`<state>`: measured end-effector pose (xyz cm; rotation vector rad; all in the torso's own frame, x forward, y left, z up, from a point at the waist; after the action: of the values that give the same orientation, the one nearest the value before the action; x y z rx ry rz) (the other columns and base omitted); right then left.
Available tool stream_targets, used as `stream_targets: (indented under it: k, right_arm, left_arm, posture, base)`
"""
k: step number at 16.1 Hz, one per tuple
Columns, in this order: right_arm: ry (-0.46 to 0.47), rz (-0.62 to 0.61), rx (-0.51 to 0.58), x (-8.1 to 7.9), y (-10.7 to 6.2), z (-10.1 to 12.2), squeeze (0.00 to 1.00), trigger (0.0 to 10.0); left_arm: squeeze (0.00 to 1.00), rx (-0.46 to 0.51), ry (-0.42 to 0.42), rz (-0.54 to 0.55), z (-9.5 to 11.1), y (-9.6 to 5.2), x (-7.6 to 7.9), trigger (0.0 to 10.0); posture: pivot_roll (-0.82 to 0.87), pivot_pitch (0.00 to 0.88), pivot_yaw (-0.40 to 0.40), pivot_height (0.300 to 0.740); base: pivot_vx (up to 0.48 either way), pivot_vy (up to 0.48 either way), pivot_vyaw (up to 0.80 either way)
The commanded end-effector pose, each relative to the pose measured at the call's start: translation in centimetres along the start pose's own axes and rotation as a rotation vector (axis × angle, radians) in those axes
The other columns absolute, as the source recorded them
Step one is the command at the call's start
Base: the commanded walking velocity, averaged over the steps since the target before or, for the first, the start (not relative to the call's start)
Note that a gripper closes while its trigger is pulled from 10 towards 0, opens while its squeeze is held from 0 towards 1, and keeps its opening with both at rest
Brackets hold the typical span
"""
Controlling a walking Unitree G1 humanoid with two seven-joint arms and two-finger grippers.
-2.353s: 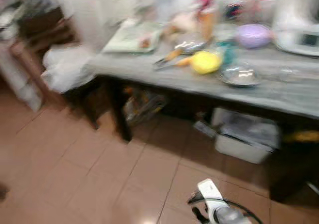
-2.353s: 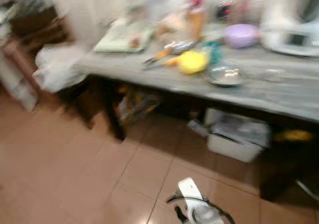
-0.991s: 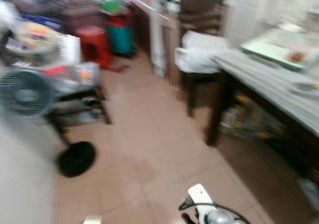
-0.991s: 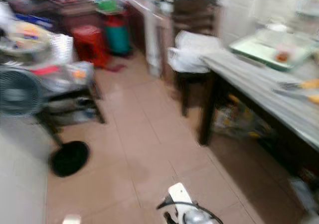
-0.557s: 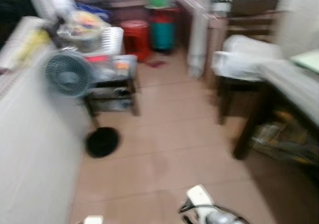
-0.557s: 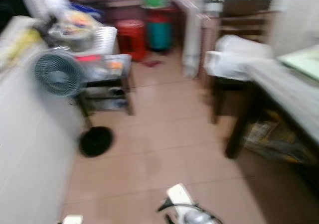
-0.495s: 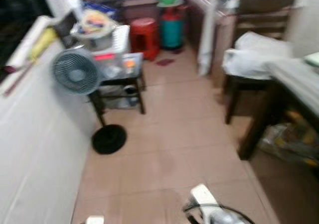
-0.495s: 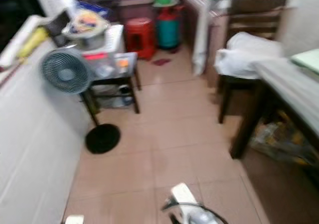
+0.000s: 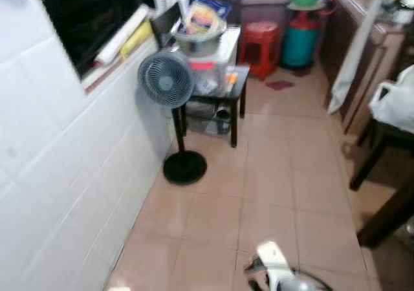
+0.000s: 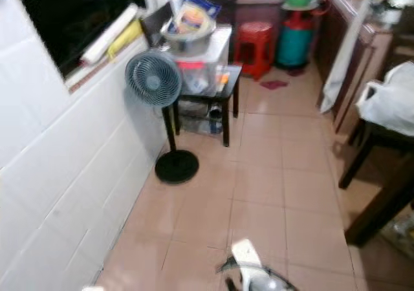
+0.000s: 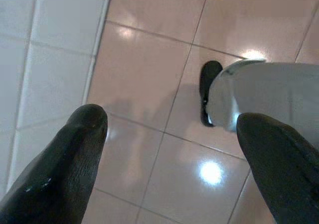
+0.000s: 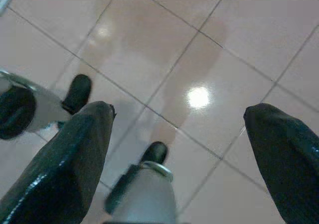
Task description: Setting the table
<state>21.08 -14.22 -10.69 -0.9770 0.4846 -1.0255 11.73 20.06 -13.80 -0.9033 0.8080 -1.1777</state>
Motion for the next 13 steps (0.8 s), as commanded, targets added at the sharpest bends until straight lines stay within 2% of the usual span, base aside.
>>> stream_targets:
  k: [1,3,7,9,13]
  right_arm:
    - [0.052,-0.013,0.017,0.0,0.1,0.6,0.00,10.0]
    - [0.083,-0.034,0.025,0.6,0.0,0.8,0.00,10.0]
    - [0.254,-0.125,0.049,2.4,-0.2,0.9,0.00,10.0]
    - [0.321,-0.155,0.045,3.1,-0.4,0.3,0.00,10.0]
    - [0.313,-0.174,0.031,3.8,-0.7,-0.5,0.00,10.0]
  left_arm:
    - [0.00,0.020,0.005,-0.019,0.6,0.1,0.3,10.0]
    - [0.00,0.018,0.028,-0.017,0.7,0.1,0.3,10.0]
    - [0.00,0.048,0.091,-0.025,1.4,0.1,0.1,10.0]
    - [0.00,0.079,0.081,-0.024,1.8,0.1,0.2,10.0]
    - [0.00,0.116,0.041,-0.035,2.3,0.1,0.6,10.0]
  posture:
    - [-0.05,0.000,0.036,0.740]
    - [-0.07,0.000,0.055,0.740]
    - [-0.12,0.000,0.106,0.740]
    - [-0.14,0.000,0.114,0.740]
    - [-0.17,0.000,0.117,0.740]
  base:
    - [0.000,0.000,0.00]
    - [0.000,0.000,0.00]
    - [0.000,0.000,0.00]
    - [0.000,0.000,0.00]
    - [0.000,0.000,0.00]
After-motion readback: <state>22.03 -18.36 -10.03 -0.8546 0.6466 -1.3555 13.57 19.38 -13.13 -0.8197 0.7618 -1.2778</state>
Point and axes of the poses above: a point about 5 cm out from each wrist's last joint towards the gripper, its own y axis pointing out of the wrist towards the gripper, its own z axis along the axis of the wrist's last joint, x = y × z, the point moved 3 cm from there along y, pointing out of the wrist towards the gripper, and after that the axes turned 9 degrees about -y, right-handed, at the moved point
